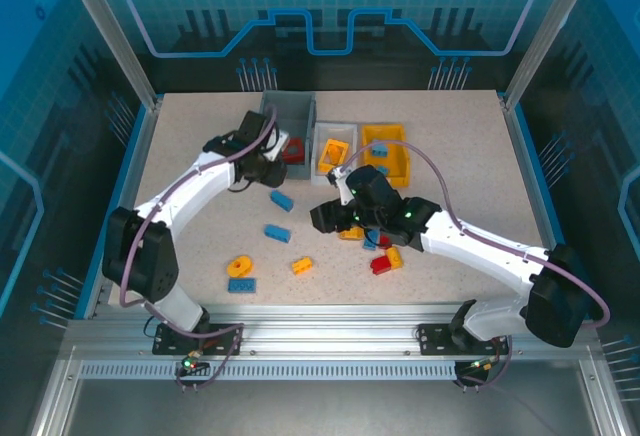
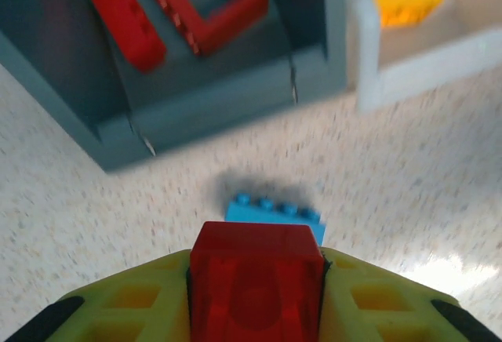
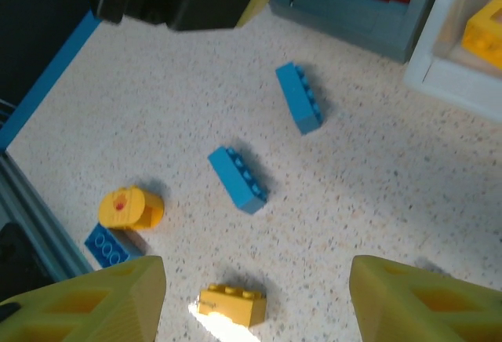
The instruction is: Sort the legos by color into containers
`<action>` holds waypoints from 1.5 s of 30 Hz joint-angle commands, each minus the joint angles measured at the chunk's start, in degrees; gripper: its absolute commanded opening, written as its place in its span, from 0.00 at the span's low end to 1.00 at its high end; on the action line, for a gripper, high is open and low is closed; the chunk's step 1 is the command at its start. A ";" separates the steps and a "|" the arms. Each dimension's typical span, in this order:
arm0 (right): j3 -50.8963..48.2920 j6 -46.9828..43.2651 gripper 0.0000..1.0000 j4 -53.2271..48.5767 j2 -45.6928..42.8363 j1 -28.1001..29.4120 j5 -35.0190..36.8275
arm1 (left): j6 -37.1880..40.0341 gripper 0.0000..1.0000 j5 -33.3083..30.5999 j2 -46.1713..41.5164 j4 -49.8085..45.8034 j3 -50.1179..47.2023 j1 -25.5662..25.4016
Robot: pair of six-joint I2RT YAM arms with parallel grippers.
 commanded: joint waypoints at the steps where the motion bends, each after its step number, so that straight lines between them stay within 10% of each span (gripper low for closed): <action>1: 3.40 0.65 0.64 4.44 0.16 -1.25 1.77 | -4.23 0.37 -1.68 7.40 -4.05 9.44 0.04; 11: 8.78 0.48 0.64 5.65 4.76 -3.42 0.63 | -12.12 0.37 -3.21 30.88 -5.70 36.16 4.25; 26: 5.66 2.41 0.64 8.01 8.04 -3.94 -2.68 | -17.27 0.51 1.21 40.39 -0.63 42.88 7.51; 45: 15.78 -10.62 0.65 -4.32 25.39 2.13 3.68 | -32.44 0.65 6.90 1.59 9.31 9.87 5.57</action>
